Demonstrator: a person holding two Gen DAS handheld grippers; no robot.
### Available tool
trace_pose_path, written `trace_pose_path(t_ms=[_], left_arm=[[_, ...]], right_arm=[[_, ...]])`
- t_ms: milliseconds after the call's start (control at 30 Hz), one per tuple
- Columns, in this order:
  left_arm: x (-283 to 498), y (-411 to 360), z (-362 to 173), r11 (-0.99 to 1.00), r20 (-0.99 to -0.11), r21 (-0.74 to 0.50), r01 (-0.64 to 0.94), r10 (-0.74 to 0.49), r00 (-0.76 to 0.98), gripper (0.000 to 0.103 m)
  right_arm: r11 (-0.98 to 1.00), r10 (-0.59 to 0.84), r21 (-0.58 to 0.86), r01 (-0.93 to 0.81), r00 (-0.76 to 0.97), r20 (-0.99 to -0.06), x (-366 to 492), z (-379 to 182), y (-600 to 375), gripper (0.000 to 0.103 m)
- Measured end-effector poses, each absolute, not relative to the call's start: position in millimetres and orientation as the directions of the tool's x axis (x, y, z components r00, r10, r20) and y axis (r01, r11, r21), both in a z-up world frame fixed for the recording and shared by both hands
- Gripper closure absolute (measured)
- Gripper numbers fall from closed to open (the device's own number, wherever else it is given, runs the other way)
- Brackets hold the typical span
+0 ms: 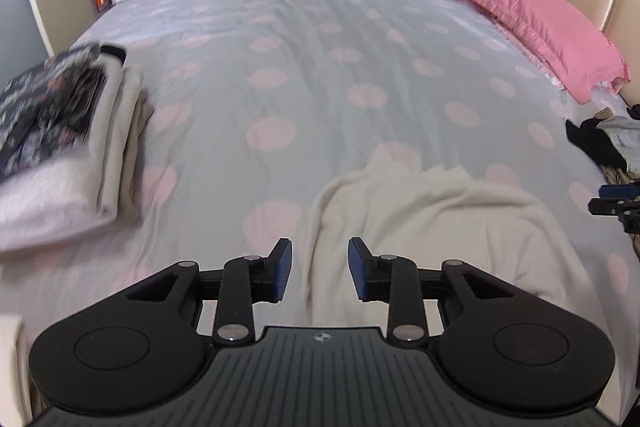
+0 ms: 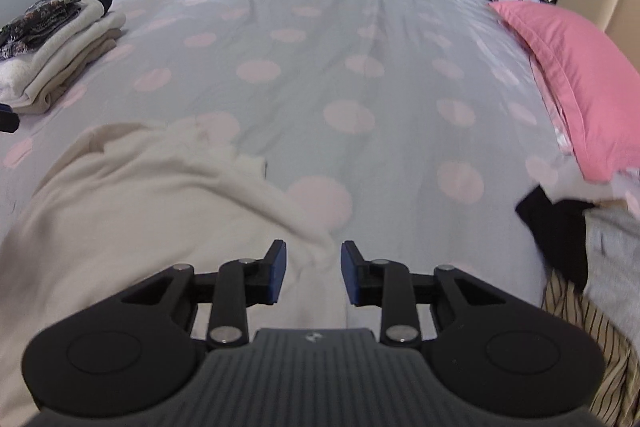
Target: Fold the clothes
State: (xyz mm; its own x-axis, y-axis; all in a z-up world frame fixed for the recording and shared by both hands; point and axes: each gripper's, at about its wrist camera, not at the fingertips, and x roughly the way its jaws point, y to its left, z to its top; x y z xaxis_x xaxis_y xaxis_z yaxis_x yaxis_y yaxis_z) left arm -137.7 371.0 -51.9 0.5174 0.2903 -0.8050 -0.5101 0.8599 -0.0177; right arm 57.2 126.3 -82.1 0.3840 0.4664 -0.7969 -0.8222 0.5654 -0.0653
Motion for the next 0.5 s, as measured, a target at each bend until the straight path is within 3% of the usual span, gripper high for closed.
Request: trace_pose_path(t_ms=[300,500], left_arm=[[-207,368,-90,0.809,-0.877,-0.004,-0.588,0.28,0.391,0.074],[-235,353,-110,0.804,-0.907,-0.021,-0.594,0.235,0.35,0.074]], right_arm=[[0.63,0.396,0.016,-0.776,0.304,-0.867,19,-127,66,0.069],[0.688,0.333,0.017,-0.725,0.294,-0.896,-5,-149,43,0.058]])
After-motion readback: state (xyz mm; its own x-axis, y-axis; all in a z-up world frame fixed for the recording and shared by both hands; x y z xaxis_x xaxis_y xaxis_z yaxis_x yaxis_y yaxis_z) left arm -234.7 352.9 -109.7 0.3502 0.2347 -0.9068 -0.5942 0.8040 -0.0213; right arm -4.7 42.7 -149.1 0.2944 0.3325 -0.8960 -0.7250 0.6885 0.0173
